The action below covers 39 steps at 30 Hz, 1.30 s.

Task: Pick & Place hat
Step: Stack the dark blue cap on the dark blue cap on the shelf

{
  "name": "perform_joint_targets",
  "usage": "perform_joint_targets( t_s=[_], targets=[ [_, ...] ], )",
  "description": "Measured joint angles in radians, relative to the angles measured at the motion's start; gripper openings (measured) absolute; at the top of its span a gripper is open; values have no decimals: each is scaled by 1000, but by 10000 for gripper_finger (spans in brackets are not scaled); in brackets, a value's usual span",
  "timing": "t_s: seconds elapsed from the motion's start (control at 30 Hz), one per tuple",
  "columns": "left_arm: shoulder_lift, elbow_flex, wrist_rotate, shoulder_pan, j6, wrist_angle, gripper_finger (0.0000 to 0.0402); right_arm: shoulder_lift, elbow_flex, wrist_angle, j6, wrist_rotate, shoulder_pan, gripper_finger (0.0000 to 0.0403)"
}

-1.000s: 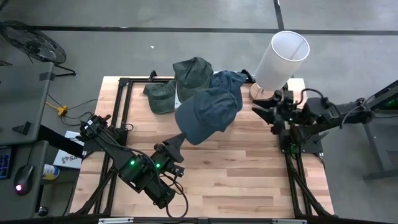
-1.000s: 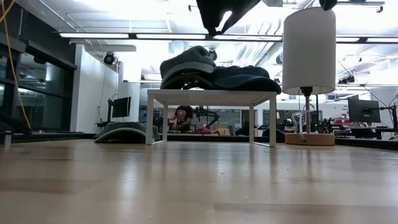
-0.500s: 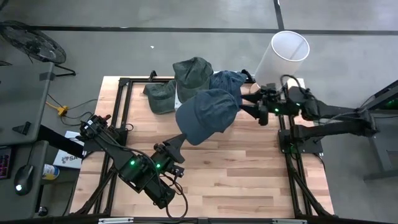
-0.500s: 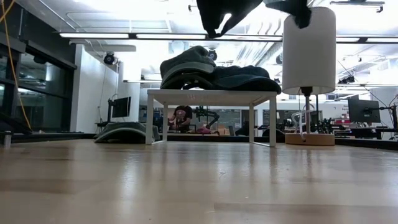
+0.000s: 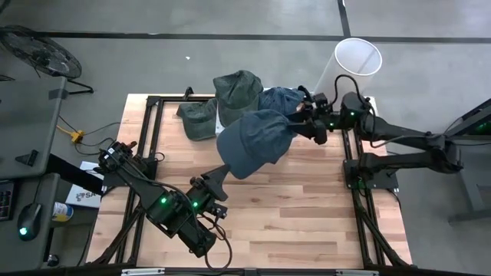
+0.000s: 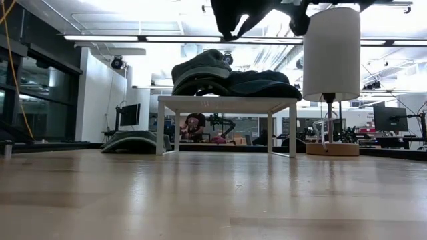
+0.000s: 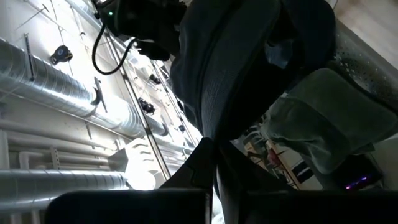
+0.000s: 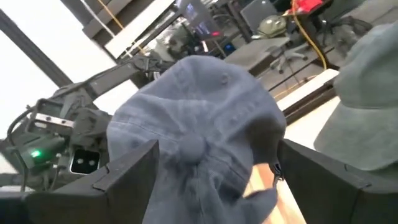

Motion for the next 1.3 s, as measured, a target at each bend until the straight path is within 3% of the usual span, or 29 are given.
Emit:
perform_joint_targets(
  t_s=[0.13,0.27,0.77,1.03,1.3],
  targets=[
    [0,0,-2,0,0,18,0,16,0,53,4,-40,0,311],
    [0,0,-3,0,0,18,0,17,0,50,19,-42,0,273],
    [0,0,-2,0,-1,38,0,11,0,50,52,-4,0,30],
    [0,0,15,1,-31,39,11,8,0,64,53,-10,0,25],
    [-7,0,163,0,-125,181,79,-23,0,63,60,0,0,25]
  ],
)
